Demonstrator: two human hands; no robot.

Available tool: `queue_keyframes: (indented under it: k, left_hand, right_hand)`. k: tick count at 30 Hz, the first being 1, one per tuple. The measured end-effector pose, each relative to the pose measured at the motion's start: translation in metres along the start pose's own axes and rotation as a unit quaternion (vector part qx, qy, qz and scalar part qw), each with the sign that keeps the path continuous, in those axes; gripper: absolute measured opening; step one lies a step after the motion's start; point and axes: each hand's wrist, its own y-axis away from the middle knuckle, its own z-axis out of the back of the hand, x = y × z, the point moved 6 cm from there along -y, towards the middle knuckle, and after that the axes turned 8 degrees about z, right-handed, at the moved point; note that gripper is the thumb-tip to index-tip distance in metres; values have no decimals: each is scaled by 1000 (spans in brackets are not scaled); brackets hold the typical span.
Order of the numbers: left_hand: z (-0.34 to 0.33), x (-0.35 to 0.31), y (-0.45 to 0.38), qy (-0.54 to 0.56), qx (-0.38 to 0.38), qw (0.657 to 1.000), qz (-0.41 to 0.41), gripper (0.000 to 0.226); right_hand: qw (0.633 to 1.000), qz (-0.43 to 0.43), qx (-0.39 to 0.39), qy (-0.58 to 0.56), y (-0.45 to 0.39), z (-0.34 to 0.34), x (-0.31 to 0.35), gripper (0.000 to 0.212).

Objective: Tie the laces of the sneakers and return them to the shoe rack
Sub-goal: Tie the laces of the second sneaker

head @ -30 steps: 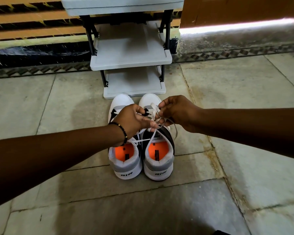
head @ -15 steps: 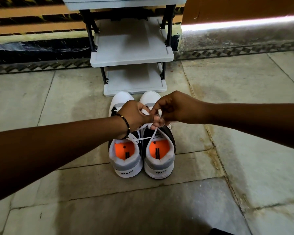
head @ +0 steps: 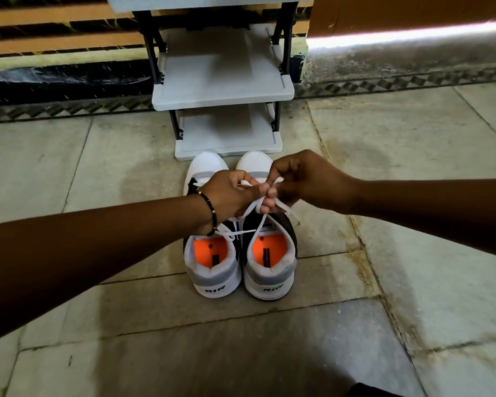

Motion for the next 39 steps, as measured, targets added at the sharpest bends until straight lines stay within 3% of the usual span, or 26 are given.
queue_keyframes:
  k: [5, 9, 19, 26, 31, 39]
  left_hand:
    - [1, -6, -5, -54, 23, 998, -37, 8]
    - [-5, -7, 0, -74, 36, 996, -42, 9]
    - [-1, 2, -5, -1, -4, 1000, 19, 9]
    - [4, -10, -7, -80, -47, 995, -45, 16]
    - [6, -11, -8, -71, -47, 995, -47, 20]
    - [-7, -7, -1, -14, 41, 997, -60, 35]
  right_hand:
    - [978, -113, -43, -169, 3, 0, -13, 7]
    - [961, -175, -50, -210, 7, -4, -21, 9]
    - [995, -65, -27, -74, -1, 7, 0, 4]
    - [999, -21, -30, 35, -7, 10, 2, 9]
    - [981, 35, 33, 186, -6, 8, 12, 25]
    - [999, -49, -13, -17, -3, 8, -5, 12]
